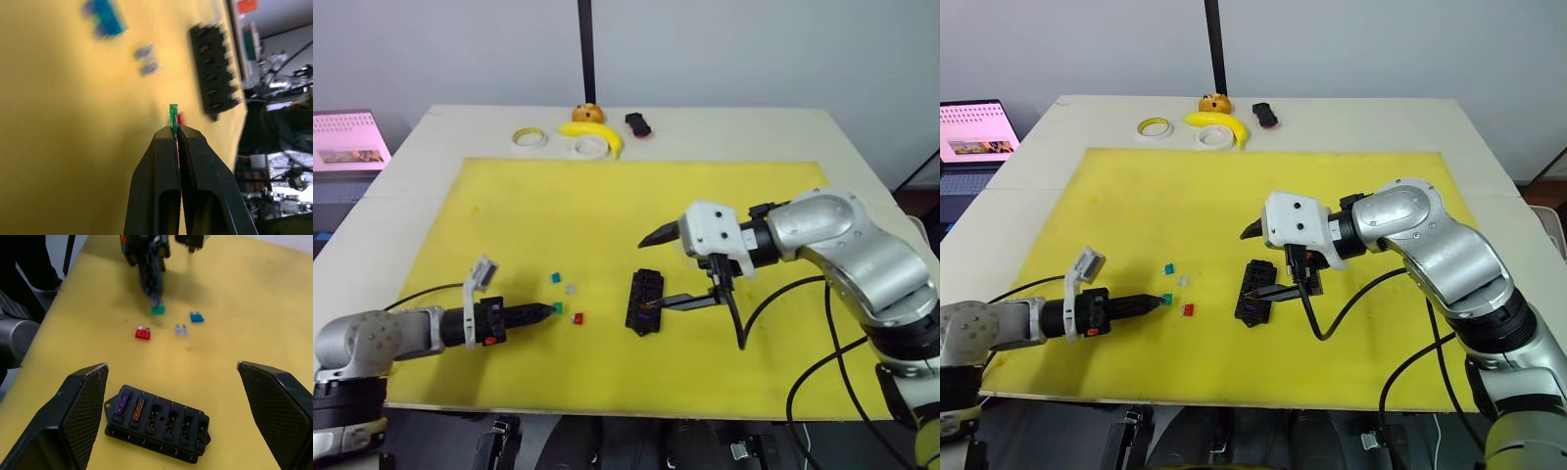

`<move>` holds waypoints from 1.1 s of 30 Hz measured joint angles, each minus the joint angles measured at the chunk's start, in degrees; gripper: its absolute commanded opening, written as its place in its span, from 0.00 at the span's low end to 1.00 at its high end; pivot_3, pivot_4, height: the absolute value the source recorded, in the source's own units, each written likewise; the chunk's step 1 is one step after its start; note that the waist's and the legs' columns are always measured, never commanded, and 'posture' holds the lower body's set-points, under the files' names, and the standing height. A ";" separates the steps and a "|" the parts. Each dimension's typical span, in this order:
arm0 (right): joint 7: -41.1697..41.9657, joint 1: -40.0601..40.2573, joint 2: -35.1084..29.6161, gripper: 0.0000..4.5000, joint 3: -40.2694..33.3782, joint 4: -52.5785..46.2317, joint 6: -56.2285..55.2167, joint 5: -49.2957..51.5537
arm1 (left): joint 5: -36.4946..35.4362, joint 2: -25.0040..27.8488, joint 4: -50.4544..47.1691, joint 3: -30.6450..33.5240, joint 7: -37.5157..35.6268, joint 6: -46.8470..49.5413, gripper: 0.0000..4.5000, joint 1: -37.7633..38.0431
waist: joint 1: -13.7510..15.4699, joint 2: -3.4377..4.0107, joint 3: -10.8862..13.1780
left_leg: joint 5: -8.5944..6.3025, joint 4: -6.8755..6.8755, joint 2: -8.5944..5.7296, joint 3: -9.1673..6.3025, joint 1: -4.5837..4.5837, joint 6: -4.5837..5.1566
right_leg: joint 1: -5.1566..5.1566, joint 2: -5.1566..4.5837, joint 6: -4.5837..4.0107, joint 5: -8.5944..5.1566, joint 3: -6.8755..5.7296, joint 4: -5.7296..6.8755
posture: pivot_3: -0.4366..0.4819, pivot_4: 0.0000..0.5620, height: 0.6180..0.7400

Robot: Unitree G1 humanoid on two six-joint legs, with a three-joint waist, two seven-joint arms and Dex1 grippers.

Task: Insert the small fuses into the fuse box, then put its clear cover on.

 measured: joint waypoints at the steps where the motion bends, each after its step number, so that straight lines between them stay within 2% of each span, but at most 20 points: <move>1: -0.28 0.32 0.06 1.00 -0.05 -0.01 0.81 0.64 | -1.13 -0.19 -1.00 1.23 0.39 0.07 0.01 -0.23 | -0.02 0.00 0.00 | 0.00 0.01 0.00 0.00 -0.10 0.00 | -0.09 0.00 0.09 0.05 0.00 0.00 | 0.48 0.27 1.00; 4: -2.14 1.05 1.39 1.00 -1.59 0.00 4.94 3.74 | -5.15 -1.25 -3.94 4.23 2.72 0.58 0.01 -0.69 | -0.05 0.00 0.00 | 0.00 0.01 0.00 -0.01 -0.20 0.00 | -0.17 0.02 0.13 0.08 -0.02 0.00 | 0.48 0.27 1.00; 7: -7.89 0.37 8.38 1.00 -7.65 2.95 17.24 12.43 | -12.72 -4.60 -6.91 6.61 8.67 0.92 0.01 -5.55 | -0.02 -0.06 0.03 | 0.05 0.14 0.03 -0.12 -0.23 -0.07 | -0.14 0.06 0.11 0.15 -0.12 0.06 | 0.48 0.27 1.00; 9: -12.07 -0.75 12.49 1.00 -12.00 4.53 24.47 17.76 | -18.20 -4.95 -8.94 6.94 12.86 0.49 0.01 -8.39 | -0.05 -0.06 0.03 | 0.07 0.16 0.02 -0.12 -0.21 -0.10 | -0.09 0.07 0.12 0.20 -0.12 0.05 | 0.48 0.27 1.00; 14: -21.81 -2.20 20.91 1.00 -22.34 7.48 37.07 28.42 | -28.12 -6.89 -10.63 5.23 22.69 -3.64 0.01 -11.25 | -0.18 -0.05 0.03 | 0.07 0.17 0.00 -0.12 -0.21 -0.08 | -0.10 0.12 0.16 0.23 -0.12 0.06 | 0.48 0.27 1.00; 17: -27.05 -2.23 25.17 1.00 -25.92 8.11 41.68 32.87 | -32.52 -7.06 -11.26 3.53 26.60 -6.91 0.01 -13.14 | -0.34 -0.05 0.03 | 0.08 0.17 0.00 -0.11 -0.21 -0.08 | -0.11 0.16 0.17 0.23 -0.12 0.09 | 0.48 0.27 1.00; 18: -28.64 -2.23 25.98 0.94 -26.79 8.15 42.89 34.18 | -33.75 -6.94 -11.34 3.11 27.64 -7.96 0.00 -13.48 | -0.42 -0.05 0.03 | 0.08 0.17 -0.01 -0.09 -0.21 -0.08 | -0.10 0.17 0.17 0.23 -0.12 0.09 | 0.48 0.27 1.00; 19: -29.86 -2.23 26.40 0.87 -27.48 8.14 43.81 35.30 | -34.45 -6.71 -11.34 2.55 28.27 -8.77 0.00 -13.48 | -0.52 -0.05 0.03 | 0.09 0.17 -0.02 -0.09 -0.21 -0.07 | -0.10 0.18 0.17 0.24 -0.12 0.10 | 0.48 0.27 1.00; 23: -35.83 -2.20 30.06 0.87 -29.03 8.04 45.95 38.57 | -36.28 -6.29 -11.32 0.52 29.90 -11.26 0.00 -13.34 | -1.28 -0.05 0.03 | 0.11 0.18 0.00 -0.09 -0.20 -0.07 | -0.10 0.30 0.18 0.24 -0.11 0.15 | 0.48 0.27 1.00; 31: -43.39 -2.88 32.29 0.87 -31.49 10.95 46.16 43.34 | -37.26 -4.22 -11.37 -2.27 29.55 -13.15 0.00 -12.21 | -1.44 -0.04 0.03 | 0.13 0.19 0.02 -0.07 -0.18 -0.07 | -0.10 0.54 0.20 0.25 -0.09 0.23 | 0.48 0.27 1.00; 33: -44.39 -2.89 32.26 0.77 -31.49 11.46 46.12 44.45 | -37.15 -4.11 -11.37 -2.77 29.12 -13.83 0.00 -12.07 | -1.44 -0.04 0.03 | 0.13 0.19 0.02 -0.07 -0.18 -0.07 | -0.10 0.58 0.21 0.25 -0.09 0.23 | 0.48 0.27 1.00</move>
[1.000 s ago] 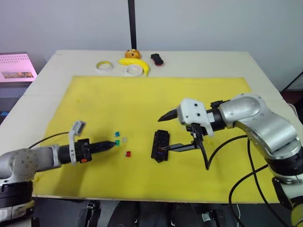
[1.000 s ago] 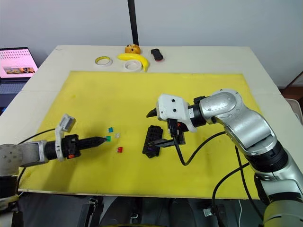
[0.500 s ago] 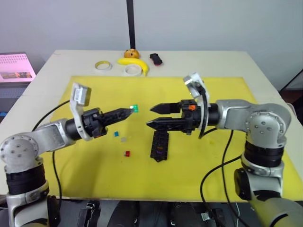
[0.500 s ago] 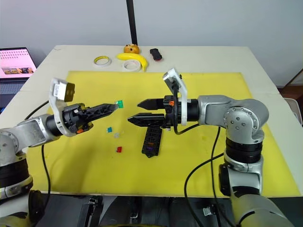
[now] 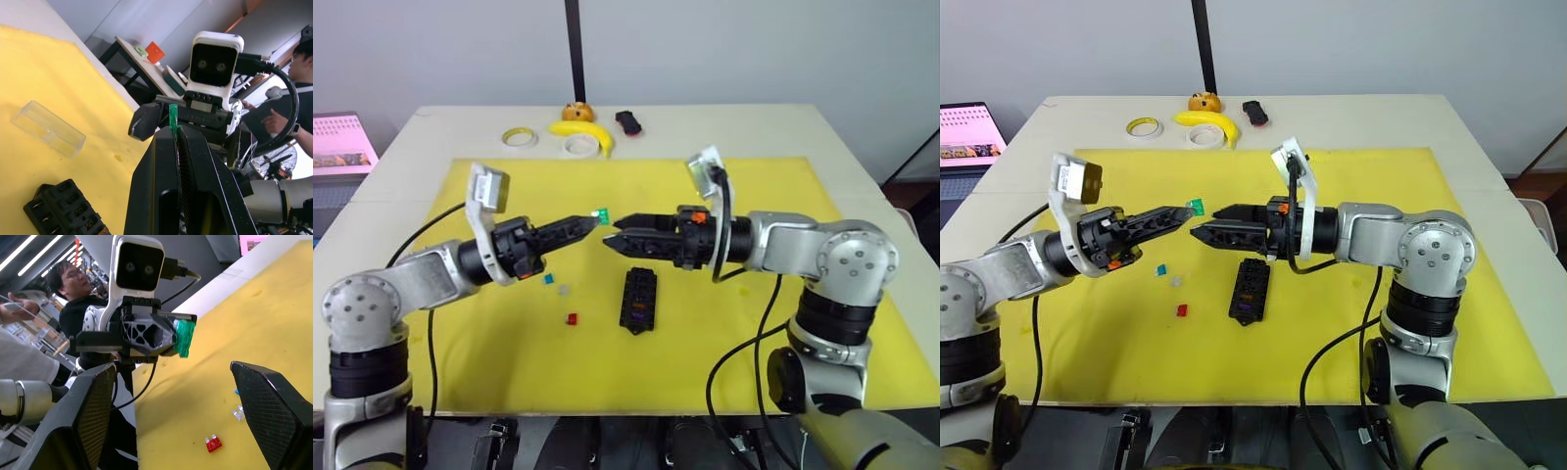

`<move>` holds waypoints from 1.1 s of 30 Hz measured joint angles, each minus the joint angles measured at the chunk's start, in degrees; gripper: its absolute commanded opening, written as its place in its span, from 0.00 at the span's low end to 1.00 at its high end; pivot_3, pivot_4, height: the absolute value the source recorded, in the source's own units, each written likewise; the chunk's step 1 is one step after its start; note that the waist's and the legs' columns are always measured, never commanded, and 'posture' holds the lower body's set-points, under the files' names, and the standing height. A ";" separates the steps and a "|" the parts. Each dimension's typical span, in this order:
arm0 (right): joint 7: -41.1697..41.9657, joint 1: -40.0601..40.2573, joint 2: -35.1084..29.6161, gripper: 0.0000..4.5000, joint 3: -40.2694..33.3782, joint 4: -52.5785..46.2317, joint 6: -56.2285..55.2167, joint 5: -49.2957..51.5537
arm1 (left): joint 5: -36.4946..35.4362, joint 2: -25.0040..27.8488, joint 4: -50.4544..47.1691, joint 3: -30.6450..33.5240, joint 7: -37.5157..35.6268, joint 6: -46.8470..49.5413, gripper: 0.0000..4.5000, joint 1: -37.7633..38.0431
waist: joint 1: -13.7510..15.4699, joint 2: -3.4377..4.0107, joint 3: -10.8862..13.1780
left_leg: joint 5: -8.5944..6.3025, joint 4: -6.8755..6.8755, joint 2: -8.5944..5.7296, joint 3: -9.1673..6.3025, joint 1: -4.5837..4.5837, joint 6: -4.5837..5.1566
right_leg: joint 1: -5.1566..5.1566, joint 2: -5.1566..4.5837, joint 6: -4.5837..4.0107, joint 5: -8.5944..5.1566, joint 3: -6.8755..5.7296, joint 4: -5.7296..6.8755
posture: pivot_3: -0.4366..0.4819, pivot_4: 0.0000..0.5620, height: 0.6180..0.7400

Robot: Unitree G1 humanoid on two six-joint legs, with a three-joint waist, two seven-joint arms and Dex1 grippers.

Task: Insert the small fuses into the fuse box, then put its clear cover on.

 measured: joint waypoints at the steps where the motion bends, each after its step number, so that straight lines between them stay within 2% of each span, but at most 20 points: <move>1: -0.32 0.00 -0.06 0.72 0.12 0.03 -0.02 0.52 | 0.07 0.05 0.00 -0.20 -0.32 -0.07 0.00 0.19 | 0.00 0.00 0.00 | 0.00 0.00 0.01 0.00 0.00 0.00 | 0.00 0.02 0.00 0.00 0.01 0.00 | 0.48 0.27 1.00; 3: -0.82 0.02 -0.32 0.51 0.29 0.03 -0.08 1.64 | 0.13 0.26 0.00 -0.33 -0.87 -0.20 0.00 0.74 | -0.01 0.00 0.00 | 0.00 0.00 0.04 0.00 0.00 0.00 | 0.00 0.07 0.01 0.01 0.02 0.00 | 0.48 0.27 1.00; 10: -2.37 0.02 -1.76 0.51 1.39 0.13 -1.37 4.22 | 1.02 1.42 -0.24 -0.75 -2.44 -1.40 0.00 1.41 | -0.02 0.00 0.00 | 0.00 0.01 0.10 0.00 0.01 -0.01 | 0.00 0.14 0.02 0.01 0.05 0.00 | 0.48 0.27 1.00; 13: -2.59 0.02 -2.34 0.34 2.19 0.20 -2.31 5.07 | 1.31 1.60 -0.28 -1.28 -2.88 -1.68 0.00 1.59 | 0.00 0.00 0.00 | 0.00 0.01 0.10 0.00 0.00 0.00 | 0.00 0.15 0.02 0.01 0.05 0.00 | 0.48 0.27 1.00; 14: -2.71 0.02 -2.69 0.24 2.48 0.34 -2.51 5.09 | 1.29 1.59 -0.40 -1.37 -3.21 -1.69 0.00 1.59 | 0.00 0.00 0.00 | 0.00 0.01 0.10 0.00 0.00 0.00 | 0.00 0.15 0.02 0.01 0.06 0.00 | 0.48 0.27 1.00; 33: -3.82 0.02 -6.49 0.24 6.94 1.26 -7.07 8.41 | 1.63 2.01 -1.40 -2.34 -3.75 -2.96 0.00 1.66 | 0.02 0.00 0.00 | 0.00 0.01 0.13 0.00 0.00 0.00 | 0.00 0.17 0.02 0.01 0.07 -0.01 | 0.48 0.27 1.00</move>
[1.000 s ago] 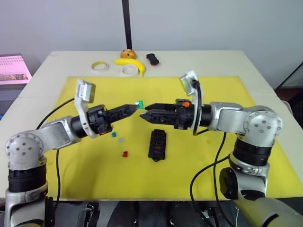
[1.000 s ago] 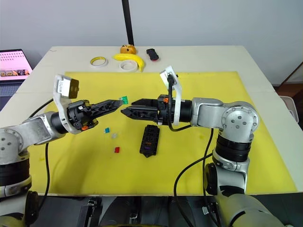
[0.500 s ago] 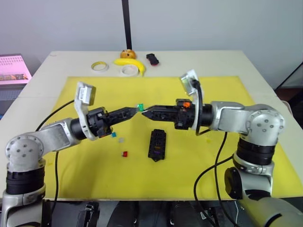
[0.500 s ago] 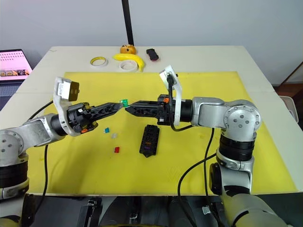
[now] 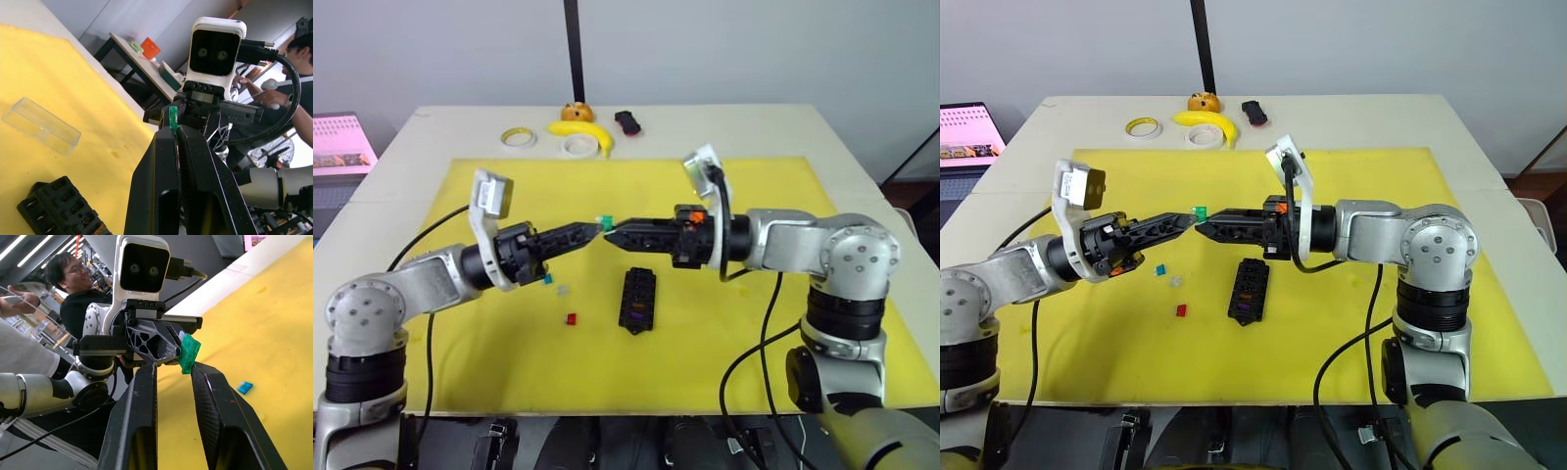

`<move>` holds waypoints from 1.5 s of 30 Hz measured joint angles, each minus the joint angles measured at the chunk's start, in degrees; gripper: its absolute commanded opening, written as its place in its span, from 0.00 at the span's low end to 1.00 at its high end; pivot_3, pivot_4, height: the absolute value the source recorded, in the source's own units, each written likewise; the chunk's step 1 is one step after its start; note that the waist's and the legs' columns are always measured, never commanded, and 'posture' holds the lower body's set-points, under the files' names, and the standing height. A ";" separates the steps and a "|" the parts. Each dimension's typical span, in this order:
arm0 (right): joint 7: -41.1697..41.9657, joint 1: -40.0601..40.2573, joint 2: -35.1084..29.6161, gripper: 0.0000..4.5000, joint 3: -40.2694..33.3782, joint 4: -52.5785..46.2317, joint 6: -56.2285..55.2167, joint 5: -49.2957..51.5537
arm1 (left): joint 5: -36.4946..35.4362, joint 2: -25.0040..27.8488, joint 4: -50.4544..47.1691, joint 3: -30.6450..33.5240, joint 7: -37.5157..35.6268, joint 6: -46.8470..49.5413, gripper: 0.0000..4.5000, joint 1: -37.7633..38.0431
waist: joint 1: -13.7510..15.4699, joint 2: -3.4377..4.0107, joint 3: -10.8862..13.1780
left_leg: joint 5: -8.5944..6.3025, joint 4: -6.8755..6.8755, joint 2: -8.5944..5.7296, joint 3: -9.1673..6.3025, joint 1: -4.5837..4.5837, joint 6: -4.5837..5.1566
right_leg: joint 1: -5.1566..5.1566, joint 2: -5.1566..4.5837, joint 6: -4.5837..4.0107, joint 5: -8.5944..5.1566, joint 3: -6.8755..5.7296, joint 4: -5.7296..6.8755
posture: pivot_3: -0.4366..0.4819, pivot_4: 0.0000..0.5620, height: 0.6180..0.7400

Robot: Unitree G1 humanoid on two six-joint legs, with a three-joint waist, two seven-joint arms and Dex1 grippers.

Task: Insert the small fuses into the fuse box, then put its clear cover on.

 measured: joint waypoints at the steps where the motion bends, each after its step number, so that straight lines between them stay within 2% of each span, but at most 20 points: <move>1: -0.04 0.00 -0.08 0.19 0.10 0.06 -0.19 0.19 | 0.00 0.00 -0.02 0.00 -0.04 -0.08 0.00 0.00 | 0.01 0.00 0.00 | 0.00 0.00 0.00 0.00 0.00 0.00 | 0.00 0.00 0.00 0.00 0.00 0.00 | 0.48 0.27 1.00; 4: -0.23 0.00 -0.60 0.01 0.33 0.54 -0.62 0.36 | -0.06 0.00 -0.33 0.01 -0.35 -0.34 0.00 0.00 | 0.02 0.00 0.00 | 0.00 0.00 0.00 0.00 0.00 0.00 | 0.00 0.00 0.00 0.00 0.00 0.00 | 0.48 0.27 1.00; 12: -0.26 0.00 -1.82 0.01 2.39 0.55 -1.42 0.90 | 0.09 0.86 -1.12 -0.01 -0.79 -1.03 0.00 1.56 | -0.02 0.00 0.00 | 0.00 0.00 0.01 0.00 0.00 0.00 | 0.00 0.00 0.00 0.00 0.00 0.00 | 0.48 0.27 1.00; 17: 2.05 -1.56 -5.33 0.01 6.51 0.37 -0.86 -0.04 | 7.06 6.25 -4.23 -1.15 -6.47 -1.25 0.00 1.88 | -0.01 0.01 0.01 | 0.00 0.00 0.00 0.03 -0.03 0.00 | -0.03 0.02 0.00 0.00 0.01 -0.01 | 0.48 0.27 1.00; 21: 9.48 -6.29 -14.51 0.00 12.74 -1.82 -0.42 -6.01 | 19.63 14.21 -5.91 -3.68 -15.68 -3.65 0.32 4.38 | -0.04 0.05 0.04 | 0.00 -0.03 0.03 0.05 -0.02 0.01 | -0.05 0.10 -0.02 -0.01 0.02 -0.08 | 0.48 0.27 1.00; 23: 14.40 -8.29 -19.08 0.00 16.92 -2.73 -1.33 -10.53 | 27.06 17.94 -6.55 -5.92 -21.24 -6.47 0.55 5.91 | 0.02 0.05 0.04 | -0.01 -0.04 0.05 0.06 -0.03 0.00 | -0.06 0.13 -0.04 -0.02 0.02 -0.12 | 0.48 0.27 1.00; 27: 25.53 -11.89 -25.83 0.00 27.83 -5.33 -6.78 -20.60 | 42.50 22.01 -8.03 -12.65 -29.66 -16.38 0.99 7.04 | 0.07 0.14 0.10 | -0.01 -0.06 0.07 0.10 -0.06 0.00 | -0.10 0.11 -0.08 -0.04 0.05 -0.20 | 0.48 0.27 1.00; 32: 36.47 -14.71 -31.03 0.00 38.49 -9.37 -16.50 -34.28 | 55.98 21.40 -7.94 -18.50 -33.84 -25.86 0.99 7.75 | 0.14 0.08 0.14 | -0.02 -0.06 0.08 0.09 -0.15 0.02 | -0.17 0.04 -0.04 -0.02 0.05 -0.23 | 0.48 0.27 1.00; 37: 44.48 -17.86 -32.14 0.00 44.00 -10.23 -19.72 -41.42 | 60.56 19.13 -9.42 -19.54 -34.37 -29.01 0.99 7.99 | 0.06 0.09 0.17 | -0.02 -0.06 0.08 0.09 -0.15 0.02 | -0.18 -0.06 -0.02 -0.01 0.04 -0.21 | 0.48 0.27 1.00; 45: 45.11 -19.02 -27.54 0.00 47.61 -7.85 -15.35 -47.16 | 65.36 16.42 -10.06 -22.08 -35.06 -31.06 0.99 8.63 | 0.23 0.08 0.17 | -0.03 -0.04 -0.01 0.07 -0.16 0.02 | -0.17 -0.33 -0.01 0.01 -0.02 -0.16 | 0.48 0.27 1.00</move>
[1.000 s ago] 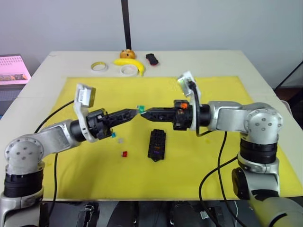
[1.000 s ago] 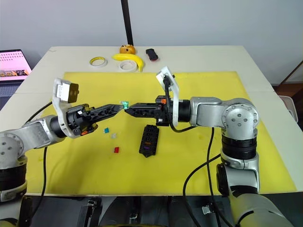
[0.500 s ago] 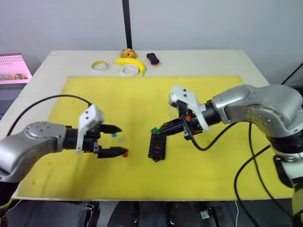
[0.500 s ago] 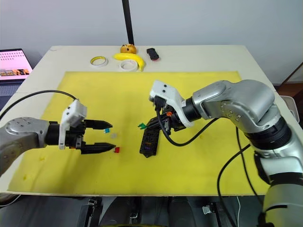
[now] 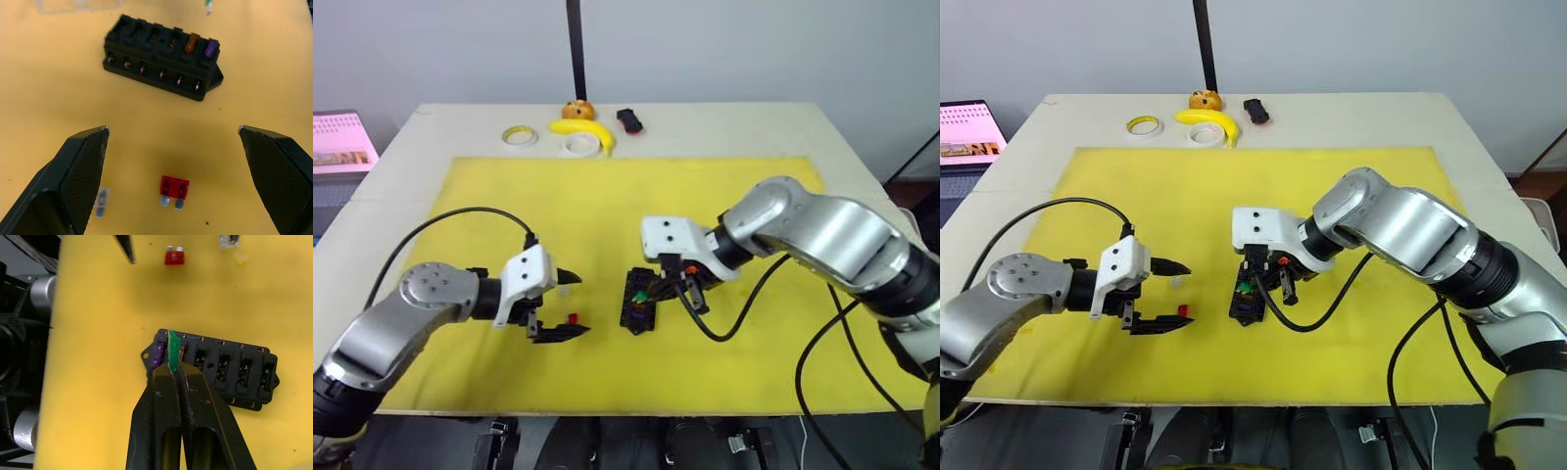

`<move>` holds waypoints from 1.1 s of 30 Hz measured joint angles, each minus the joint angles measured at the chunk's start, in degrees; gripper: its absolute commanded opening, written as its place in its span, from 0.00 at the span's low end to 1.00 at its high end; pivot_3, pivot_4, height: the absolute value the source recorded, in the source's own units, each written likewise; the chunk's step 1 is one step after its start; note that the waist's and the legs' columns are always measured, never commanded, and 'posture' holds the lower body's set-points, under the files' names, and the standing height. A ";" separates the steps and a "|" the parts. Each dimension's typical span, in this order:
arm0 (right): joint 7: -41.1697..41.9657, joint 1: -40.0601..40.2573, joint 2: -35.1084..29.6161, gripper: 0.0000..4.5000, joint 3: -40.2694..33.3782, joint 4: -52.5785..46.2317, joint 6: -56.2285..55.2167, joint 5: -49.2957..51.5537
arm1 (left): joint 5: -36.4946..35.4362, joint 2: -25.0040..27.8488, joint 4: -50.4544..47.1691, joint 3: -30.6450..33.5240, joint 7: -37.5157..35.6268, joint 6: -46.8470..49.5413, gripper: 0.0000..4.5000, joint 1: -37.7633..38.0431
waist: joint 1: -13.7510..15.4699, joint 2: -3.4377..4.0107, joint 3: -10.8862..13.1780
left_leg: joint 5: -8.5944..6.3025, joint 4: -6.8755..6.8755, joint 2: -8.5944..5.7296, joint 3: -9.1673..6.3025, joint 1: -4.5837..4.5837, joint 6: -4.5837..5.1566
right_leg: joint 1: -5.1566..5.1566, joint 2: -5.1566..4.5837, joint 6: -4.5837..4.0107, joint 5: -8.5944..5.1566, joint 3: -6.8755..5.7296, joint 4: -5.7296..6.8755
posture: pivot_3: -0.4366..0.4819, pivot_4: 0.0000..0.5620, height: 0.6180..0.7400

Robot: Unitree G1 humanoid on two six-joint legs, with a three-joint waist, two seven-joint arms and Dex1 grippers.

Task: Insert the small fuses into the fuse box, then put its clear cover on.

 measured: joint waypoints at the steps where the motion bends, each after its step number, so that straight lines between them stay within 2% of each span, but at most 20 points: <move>1: -0.01 -0.48 0.35 0.00 0.40 0.31 0.46 -0.68 | 0.50 -0.41 0.01 -0.13 -0.28 0.00 0.99 -0.12 | 0.00 0.00 0.00 | 0.00 0.00 -0.02 0.00 0.00 0.01 | 0.00 -0.01 0.00 0.00 0.00 0.00 | 0.48 0.27 1.00; 13: -0.27 -2.72 3.23 0.00 3.93 2.31 6.24 -5.00 | 4.31 -3.80 0.78 -1.96 -1.60 -0.05 0.99 -2.36 | -0.11 0.00 0.00 | 0.00 0.03 -0.02 0.00 0.01 0.01 | 0.01 0.19 0.02 0.01 -0.07 0.06 | 0.48 0.27 1.00; 33: -0.12 -2.80 4.20 0.00 6.43 3.00 5.32 -8.99 | 5.62 -5.08 0.52 -2.36 -1.65 -0.07 0.99 -2.37 | -0.15 0.00 0.00 | 0.00 0.13 0.00 -0.01 0.02 0.01 | 0.02 0.29 0.04 0.02 -0.04 0.18 | 0.48 0.27 1.00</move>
